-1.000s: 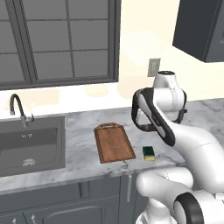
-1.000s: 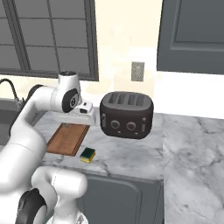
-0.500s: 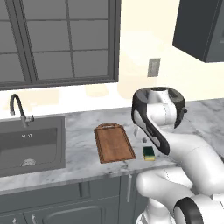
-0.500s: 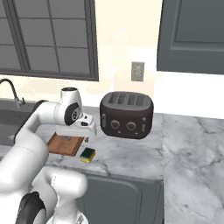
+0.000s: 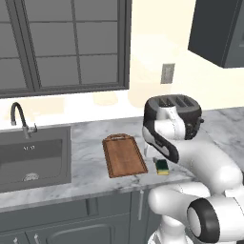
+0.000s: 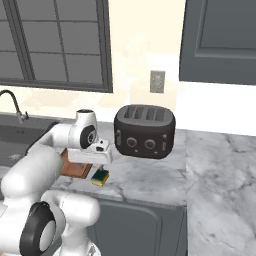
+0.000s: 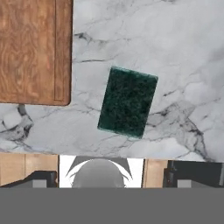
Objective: Pick up the sponge from the counter and clean the cutting board by briefly scrubbing or pressing down on the cutting board. Once finished, release the sponge.
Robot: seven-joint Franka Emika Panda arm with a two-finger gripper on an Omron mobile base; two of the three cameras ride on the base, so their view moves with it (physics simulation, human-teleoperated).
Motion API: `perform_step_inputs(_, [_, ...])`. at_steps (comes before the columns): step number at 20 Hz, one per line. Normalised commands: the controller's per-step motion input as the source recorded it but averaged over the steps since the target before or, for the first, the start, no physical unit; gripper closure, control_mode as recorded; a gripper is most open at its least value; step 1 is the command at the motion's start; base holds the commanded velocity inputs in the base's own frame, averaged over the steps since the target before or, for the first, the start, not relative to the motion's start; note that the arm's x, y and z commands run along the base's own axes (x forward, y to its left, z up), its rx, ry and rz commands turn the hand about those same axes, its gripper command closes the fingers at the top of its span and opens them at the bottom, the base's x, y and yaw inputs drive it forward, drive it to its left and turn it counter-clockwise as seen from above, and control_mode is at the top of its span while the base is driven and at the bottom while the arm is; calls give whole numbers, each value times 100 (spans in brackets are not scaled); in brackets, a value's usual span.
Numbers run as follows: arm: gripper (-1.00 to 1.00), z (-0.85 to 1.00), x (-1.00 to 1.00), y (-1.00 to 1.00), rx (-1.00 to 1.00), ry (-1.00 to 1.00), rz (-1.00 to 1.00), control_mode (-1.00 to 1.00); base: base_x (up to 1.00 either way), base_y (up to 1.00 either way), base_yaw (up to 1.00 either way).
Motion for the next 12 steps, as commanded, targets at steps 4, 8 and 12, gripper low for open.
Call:
perform_step_inputs(4, [-100,-35,35,-1,0,10,0,-100,0,0,0])
perform_step_inputs(8, [-100,-34,36,-13,0,8,0,-100,0,0,0])
perform_step_inputs(12, [-100,-34,27,-13,0,3,0,-100,0,0,0])
